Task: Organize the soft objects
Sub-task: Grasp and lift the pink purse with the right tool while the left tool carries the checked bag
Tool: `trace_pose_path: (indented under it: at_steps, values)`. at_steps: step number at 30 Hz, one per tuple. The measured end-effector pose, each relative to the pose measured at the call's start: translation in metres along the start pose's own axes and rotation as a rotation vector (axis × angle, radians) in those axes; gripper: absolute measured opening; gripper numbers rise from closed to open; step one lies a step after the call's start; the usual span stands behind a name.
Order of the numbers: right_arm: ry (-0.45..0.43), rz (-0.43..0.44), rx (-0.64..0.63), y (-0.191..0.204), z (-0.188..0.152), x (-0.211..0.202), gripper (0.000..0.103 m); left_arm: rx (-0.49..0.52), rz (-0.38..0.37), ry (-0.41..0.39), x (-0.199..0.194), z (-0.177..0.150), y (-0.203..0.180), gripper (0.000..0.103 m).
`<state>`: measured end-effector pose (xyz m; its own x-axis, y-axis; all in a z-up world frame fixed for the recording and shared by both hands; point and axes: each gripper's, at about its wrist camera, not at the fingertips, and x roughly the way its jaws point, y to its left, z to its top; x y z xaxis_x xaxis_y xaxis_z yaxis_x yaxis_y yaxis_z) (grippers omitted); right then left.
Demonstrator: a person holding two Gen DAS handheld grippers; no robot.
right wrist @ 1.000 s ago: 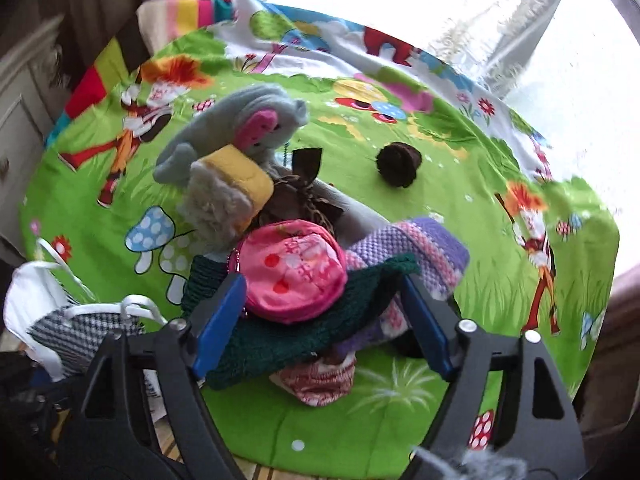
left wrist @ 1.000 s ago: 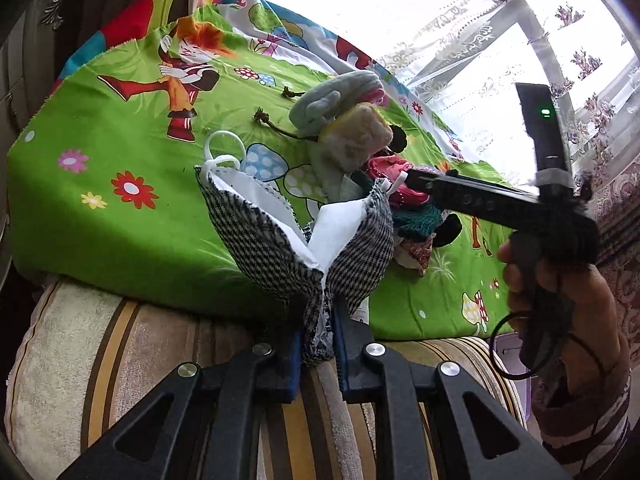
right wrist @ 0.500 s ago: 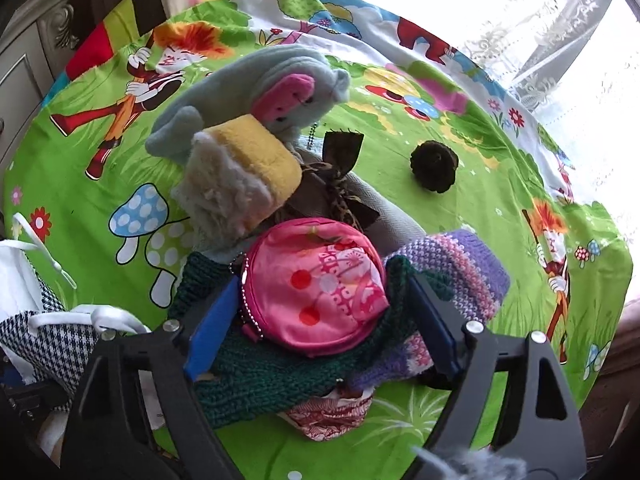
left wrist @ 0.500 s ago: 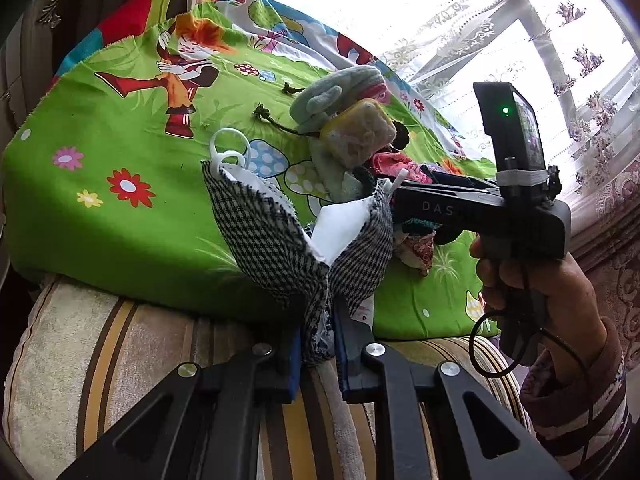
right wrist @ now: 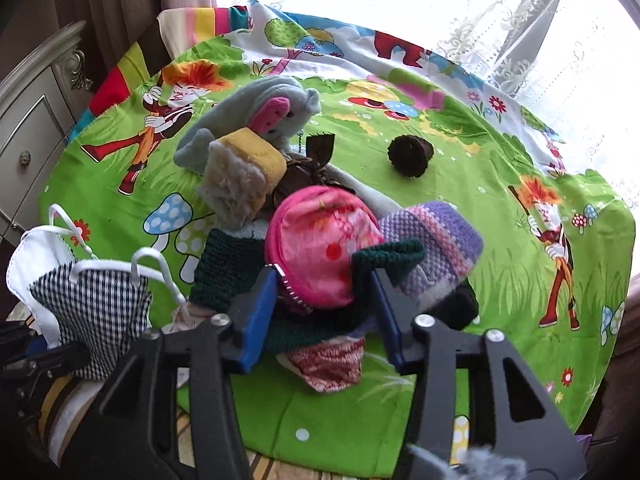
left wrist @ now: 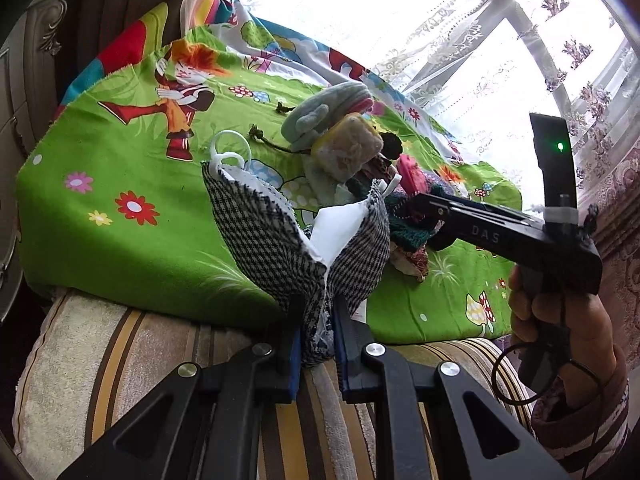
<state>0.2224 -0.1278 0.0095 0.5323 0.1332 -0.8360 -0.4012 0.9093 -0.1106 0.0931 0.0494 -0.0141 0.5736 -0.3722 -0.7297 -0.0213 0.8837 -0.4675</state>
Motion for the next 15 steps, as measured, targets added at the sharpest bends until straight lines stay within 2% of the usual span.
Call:
trace_pose_path:
  at_steps: [1, 4, 8, 9, 10, 11, 12, 13, 15]
  values:
    - [0.0, 0.0, 0.006, -0.003, -0.003, -0.002, 0.036, 0.002, 0.001, -0.005, -0.001, 0.0, -0.001, 0.014]
    - [0.001, 0.028, 0.036, -0.013, -0.011, -0.007, 0.026, 0.006, 0.005, -0.008, -0.003, -0.002, -0.003, 0.014]
    - [-0.013, 0.04, 0.026, -0.016, -0.016, -0.015, 0.026, 0.014, -0.001, -0.014, -0.005, -0.003, -0.005, 0.014]
    - [-0.016, 0.049, 0.015, -0.015, -0.015, -0.016, 0.033, 0.016, -0.001, -0.012, -0.005, -0.003, -0.006, 0.014]
    - [-0.018, 0.058, 0.001, -0.013, -0.012, -0.016, 0.054, 0.019, -0.002, -0.011, -0.004, -0.003, -0.007, 0.014]
    - [-0.027, 0.057, -0.013, -0.01, -0.009, -0.016, 0.067, 0.023, -0.001, -0.01, -0.004, -0.002, -0.008, 0.014]
    - [-0.046, 0.045, -0.026, -0.007, -0.005, -0.016, 0.086, 0.027, -0.002, -0.011, -0.004, -0.002, -0.008, 0.014]
    - [-0.069, 0.025, -0.044, -0.003, 0.0, -0.015, 0.089, 0.029, -0.003, -0.012, -0.004, -0.001, -0.008, 0.014]
    - [-0.067, -0.011, -0.101, 0.009, 0.012, -0.004, 0.089, 0.024, -0.006, -0.011, -0.004, -0.001, -0.007, 0.014]
